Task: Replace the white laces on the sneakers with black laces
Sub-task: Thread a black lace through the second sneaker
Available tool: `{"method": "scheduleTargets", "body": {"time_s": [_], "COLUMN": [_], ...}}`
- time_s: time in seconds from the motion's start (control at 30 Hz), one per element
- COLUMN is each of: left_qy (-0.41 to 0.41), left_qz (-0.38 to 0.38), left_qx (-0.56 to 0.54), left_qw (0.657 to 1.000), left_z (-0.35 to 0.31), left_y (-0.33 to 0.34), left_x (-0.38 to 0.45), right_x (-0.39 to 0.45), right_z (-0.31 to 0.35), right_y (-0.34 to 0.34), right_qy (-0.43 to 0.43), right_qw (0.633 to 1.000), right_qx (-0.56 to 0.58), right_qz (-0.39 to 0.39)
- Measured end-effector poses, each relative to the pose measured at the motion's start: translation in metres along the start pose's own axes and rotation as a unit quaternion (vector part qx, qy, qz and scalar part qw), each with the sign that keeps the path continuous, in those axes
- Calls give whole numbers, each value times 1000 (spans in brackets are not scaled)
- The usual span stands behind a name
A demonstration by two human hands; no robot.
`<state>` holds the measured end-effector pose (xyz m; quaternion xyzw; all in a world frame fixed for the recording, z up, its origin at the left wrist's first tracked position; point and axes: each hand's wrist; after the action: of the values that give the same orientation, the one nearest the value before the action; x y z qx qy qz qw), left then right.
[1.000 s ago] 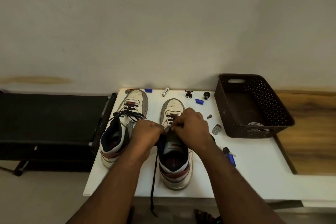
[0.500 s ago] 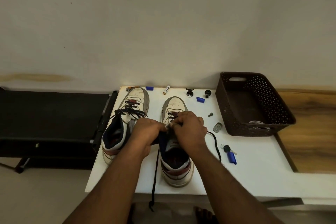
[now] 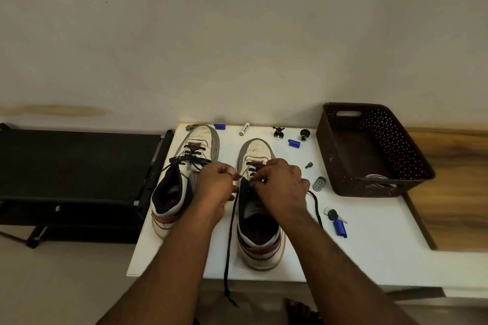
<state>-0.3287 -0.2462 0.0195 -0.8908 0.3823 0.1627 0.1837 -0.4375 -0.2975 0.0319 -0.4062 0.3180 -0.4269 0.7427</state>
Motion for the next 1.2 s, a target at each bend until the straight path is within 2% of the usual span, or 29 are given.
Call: {"method": "scheduleTargets", "body": {"time_s": [0.07,0.13,0.2,0.3,0.33,0.37,0.4,0.43,0.47,0.5,0.53,0.57,0.6,0.63,0.7,0.73,0.77,0.8,0.83,0.9,0.97,1.03,1.07,1.13,1.2], "left_qy": [58,180,305,389,405,403,362,285,205,161,149,162,184,214,280,307,327,355,378,409,414,353,312,236,195], "left_qz": [-41,-88,-160,-292,-301,-274,-208,-114,-29,31,57,58,34,-10,-157,-247,-314,-351,-381,-406,-305,-130,-53,47,69], "left_qx": [-146,-342,-379,-239,-167,-81,7,80,150,228,307,362,370,325,102,-56,-196,-280,-287,-160,11,196,281,412,467], "left_qw": [987,918,859,840,847,870,908,948,967,960,938,916,910,921,941,917,870,820,793,801,858,906,906,879,860], "left_z": [-17,-40,-54,-39,-28,-19,-12,-7,-2,2,5,5,5,2,-16,-28,-39,-44,-46,-38,-27,-16,-10,-4,-6], "left_y": [-11,-33,-55,-60,-55,-49,-41,-33,-28,-23,-18,-16,-15,-16,-26,-37,-49,-61,-69,-69,-55,-37,-30,-20,-16], "left_x": [-4,-11,-21,-27,-26,-24,-21,-18,-15,-12,-9,-7,-6,-7,-11,-15,-19,-23,-27,-29,-30,-26,-22,-14,-13], "right_x": [0,0,0,-1,-1,-1,-1,-1,-2,-3,-3,-3,-2,-1,1,2,3,4,5,7,9,10,10,10,9], "right_z": [-1,-2,-2,1,2,3,3,4,4,4,4,3,2,1,-2,-2,-3,-3,-3,-4,-3,-1,-1,-2,-4], "right_y": [-3,-4,-4,-3,-3,-3,-3,-3,-3,-3,-4,-4,-4,-4,-3,-2,-2,-1,-1,0,1,1,2,1,-1], "right_qy": [-1,-1,3,11,14,17,20,23,25,26,27,31,35,40,48,50,52,54,54,53,53,55,54,48,47], "right_qw": [1000,1000,1000,999,999,999,999,998,998,997,997,996,996,995,994,993,993,993,993,994,993,993,993,994,995], "right_qx": [-5,3,11,1,3,13,31,51,64,70,73,78,85,92,100,102,104,105,104,100,102,103,102,95,89], "right_qz": [-6,-16,-24,-35,-37,-35,-29,-22,-15,-10,-9,-10,-12,-12,-12,-10,-9,-7,-7,-1,9,21,24,20,10]}}
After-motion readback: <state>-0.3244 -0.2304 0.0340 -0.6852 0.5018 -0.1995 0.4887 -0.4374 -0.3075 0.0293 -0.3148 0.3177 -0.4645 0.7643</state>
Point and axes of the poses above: each hand's wrist, its own x-axis towards the middle knuckle, its own y-axis out of the palm, z = x × y, and after that the axes turned 2 degrees about x, right-handed
